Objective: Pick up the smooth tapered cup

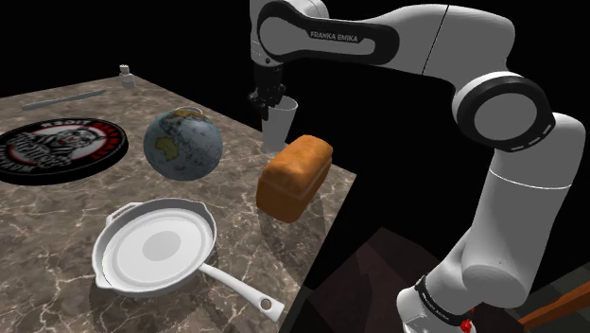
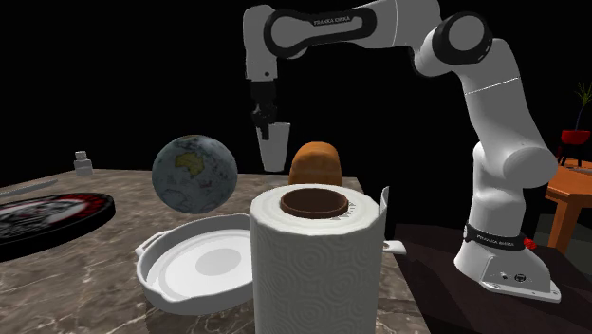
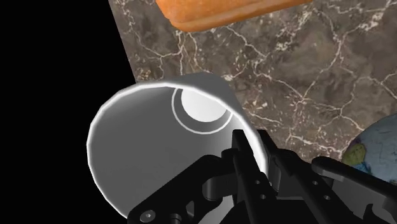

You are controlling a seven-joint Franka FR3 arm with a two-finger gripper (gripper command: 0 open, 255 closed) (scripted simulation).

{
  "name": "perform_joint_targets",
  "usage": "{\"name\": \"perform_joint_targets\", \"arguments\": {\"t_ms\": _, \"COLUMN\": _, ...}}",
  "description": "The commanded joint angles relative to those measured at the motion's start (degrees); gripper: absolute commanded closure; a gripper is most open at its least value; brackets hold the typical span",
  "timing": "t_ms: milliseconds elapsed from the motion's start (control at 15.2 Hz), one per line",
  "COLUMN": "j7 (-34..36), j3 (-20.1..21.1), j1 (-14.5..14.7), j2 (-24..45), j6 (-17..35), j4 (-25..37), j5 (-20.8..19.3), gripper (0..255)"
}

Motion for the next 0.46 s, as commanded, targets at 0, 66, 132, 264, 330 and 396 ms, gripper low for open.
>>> {"name": "perform_joint_targets", "arguments": {"t_ms": 0, "j7": -0.3, "j3": 0.0, "j1": 0.2, "j2": 0.4, "j6": -1.7, "j4": 2.2, "j5": -0.1, "gripper": 255}}
{"name": "perform_joint_targets", "arguments": {"t_ms": 66, "j7": -0.4, "j3": 0.0, "j1": 0.3, "j2": 0.6, "j6": -2.6, "j4": 3.2, "j5": -0.1, "gripper": 255}}
{"name": "perform_joint_targets", "arguments": {"t_ms": 132, "j7": -0.5, "j3": 0.0, "j1": 0.4, "j2": 0.8, "j6": -3.4, "j4": 4.3, "j5": -0.1, "gripper": 255}}
{"name": "perform_joint_targets", "arguments": {"t_ms": 264, "j7": -0.7, "j3": 0.0, "j1": 0.6, "j2": 1.3, "j6": -5.2, "j4": 6.5, "j5": -0.2, "gripper": 255}}
{"name": "perform_joint_targets", "arguments": {"t_ms": 330, "j7": -0.7, "j3": 0.0, "j1": 0.6, "j2": 1.3, "j6": -5.3, "j4": 6.7, "j5": -0.2, "gripper": 255}}
{"name": "perform_joint_targets", "arguments": {"t_ms": 396, "j7": -0.7, "j3": 0.0, "j1": 0.6, "j2": 1.3, "j6": -5.4, "j4": 6.7, "j5": -0.2, "gripper": 255}}
